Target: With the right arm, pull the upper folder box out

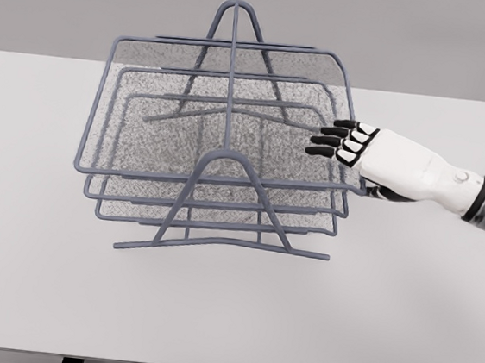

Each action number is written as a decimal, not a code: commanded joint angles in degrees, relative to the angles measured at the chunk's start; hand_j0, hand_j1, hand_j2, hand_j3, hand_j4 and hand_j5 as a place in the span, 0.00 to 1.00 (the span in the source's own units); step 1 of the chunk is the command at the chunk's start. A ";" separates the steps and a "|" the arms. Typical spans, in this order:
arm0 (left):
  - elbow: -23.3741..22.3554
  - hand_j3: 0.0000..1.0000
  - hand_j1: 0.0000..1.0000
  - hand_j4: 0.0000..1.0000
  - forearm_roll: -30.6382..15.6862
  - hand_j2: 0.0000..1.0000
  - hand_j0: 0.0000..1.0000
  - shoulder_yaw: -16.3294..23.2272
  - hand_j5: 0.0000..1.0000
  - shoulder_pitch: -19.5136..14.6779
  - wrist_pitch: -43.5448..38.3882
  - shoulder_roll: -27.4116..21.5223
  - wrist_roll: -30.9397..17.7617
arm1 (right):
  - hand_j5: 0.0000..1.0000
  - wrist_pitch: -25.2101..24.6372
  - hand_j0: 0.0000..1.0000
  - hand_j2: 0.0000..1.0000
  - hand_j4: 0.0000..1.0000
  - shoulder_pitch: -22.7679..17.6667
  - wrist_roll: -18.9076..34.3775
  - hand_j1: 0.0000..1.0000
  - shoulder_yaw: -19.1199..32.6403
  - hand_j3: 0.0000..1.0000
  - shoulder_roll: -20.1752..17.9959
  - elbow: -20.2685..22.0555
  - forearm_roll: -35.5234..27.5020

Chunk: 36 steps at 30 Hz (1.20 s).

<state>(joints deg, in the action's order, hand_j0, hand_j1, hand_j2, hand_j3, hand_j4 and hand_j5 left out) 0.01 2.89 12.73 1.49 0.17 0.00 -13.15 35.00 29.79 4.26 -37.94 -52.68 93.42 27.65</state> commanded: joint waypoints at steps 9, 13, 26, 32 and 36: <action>-0.01 1.00 1.00 1.00 0.01 1.00 1.00 0.01 1.00 0.00 0.00 0.00 -0.04 | 1.00 0.00 1.00 1.00 1.00 -0.62 -0.21 1.00 1.55 1.00 -7.61 -1.40 0.39; -0.01 1.00 1.00 1.00 0.01 1.00 1.00 0.01 1.00 0.00 0.00 0.00 -0.03 | 1.00 0.00 1.00 1.00 1.00 -0.88 -0.13 1.00 2.08 1.00 -10.69 -1.49 0.39; -0.01 1.00 1.00 1.00 0.01 1.00 1.00 0.01 1.00 0.00 0.00 0.00 0.05 | 1.00 0.00 1.00 1.00 1.00 -1.58 -0.21 1.00 2.69 1.00 -19.57 -2.89 0.13; -0.01 1.00 1.00 1.00 0.01 1.00 1.00 0.01 1.00 0.00 0.00 0.00 -0.03 | 1.00 0.00 1.00 1.00 1.00 -1.49 -0.21 1.00 2.96 1.00 -22.47 -3.25 -0.14; -0.01 1.00 1.00 1.00 0.01 1.00 1.00 0.01 1.00 0.00 0.00 0.00 -0.04 | 1.00 0.00 1.00 1.00 1.00 -1.49 -0.21 1.00 4.54 1.00 -22.56 -3.33 -0.14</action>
<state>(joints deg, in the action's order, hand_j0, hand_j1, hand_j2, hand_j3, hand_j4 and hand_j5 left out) 0.02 2.89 12.73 1.49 0.17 0.00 -13.14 34.88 28.39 4.04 -34.20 -74.84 90.73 24.73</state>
